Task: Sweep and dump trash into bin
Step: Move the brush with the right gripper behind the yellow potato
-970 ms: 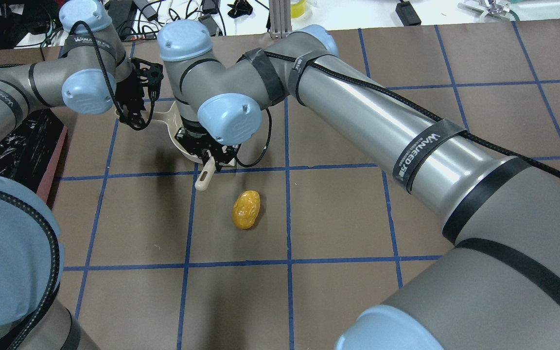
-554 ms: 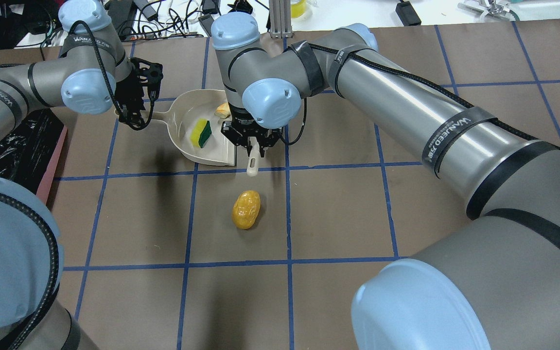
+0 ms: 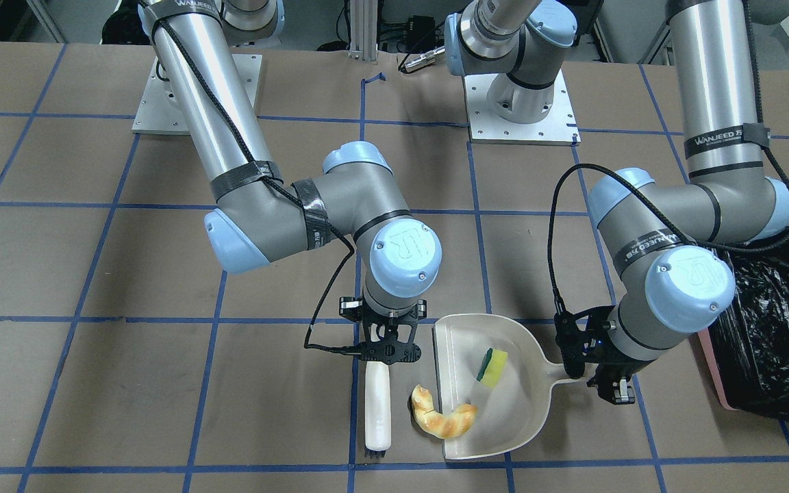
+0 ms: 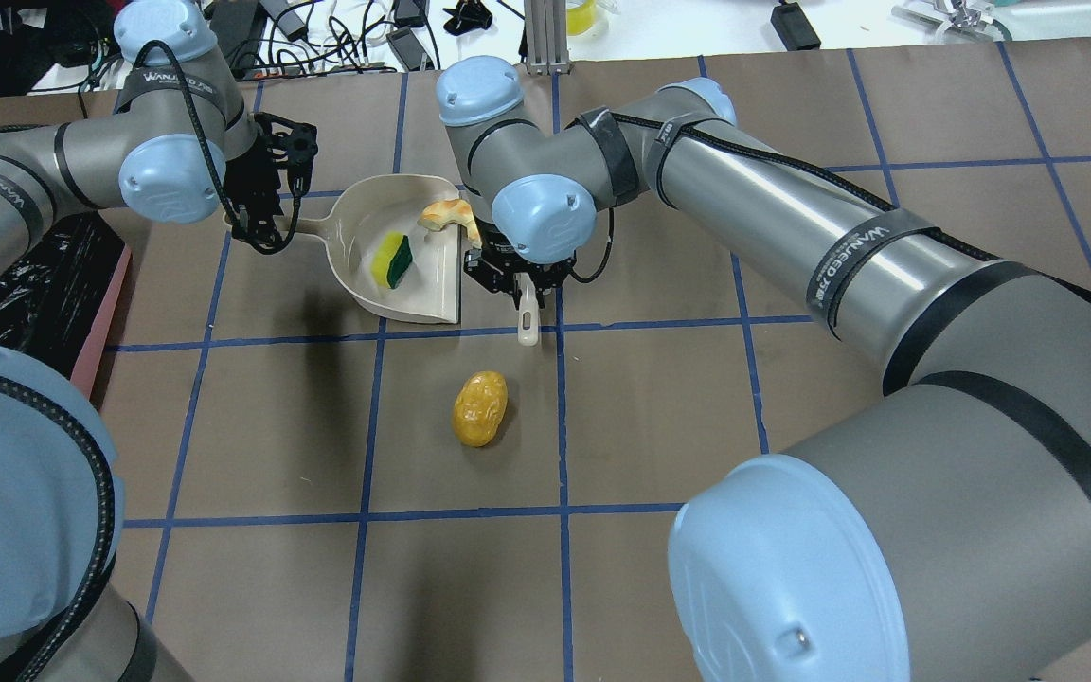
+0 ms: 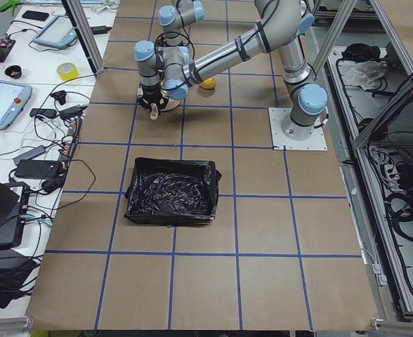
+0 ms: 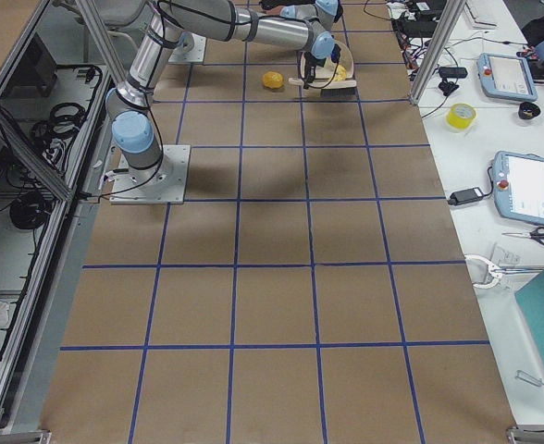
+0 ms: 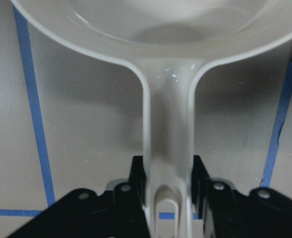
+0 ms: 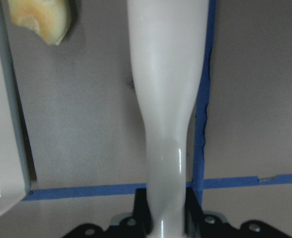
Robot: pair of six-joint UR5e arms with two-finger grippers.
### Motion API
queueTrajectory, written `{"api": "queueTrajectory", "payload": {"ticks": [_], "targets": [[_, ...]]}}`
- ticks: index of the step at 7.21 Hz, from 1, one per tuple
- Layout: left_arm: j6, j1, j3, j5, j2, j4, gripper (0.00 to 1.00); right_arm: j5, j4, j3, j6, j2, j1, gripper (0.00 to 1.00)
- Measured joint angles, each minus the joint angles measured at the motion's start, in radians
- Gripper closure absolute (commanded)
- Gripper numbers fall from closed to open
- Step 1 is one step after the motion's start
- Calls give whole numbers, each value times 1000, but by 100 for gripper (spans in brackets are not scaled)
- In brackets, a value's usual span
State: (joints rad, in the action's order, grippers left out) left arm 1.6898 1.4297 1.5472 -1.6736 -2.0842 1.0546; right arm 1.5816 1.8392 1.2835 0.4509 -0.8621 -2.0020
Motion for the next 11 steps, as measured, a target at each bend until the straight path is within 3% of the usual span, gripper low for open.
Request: {"api": "queueTrajectory", "payload": {"ticks": [7, 11], "targets": [[0, 0, 5, -2, 6, 0, 100, -13, -2, -86, 150, 68, -108, 100], [1, 0, 7, -2, 7, 0, 100, -114, -9, -133, 312, 73, -184, 100]]}}
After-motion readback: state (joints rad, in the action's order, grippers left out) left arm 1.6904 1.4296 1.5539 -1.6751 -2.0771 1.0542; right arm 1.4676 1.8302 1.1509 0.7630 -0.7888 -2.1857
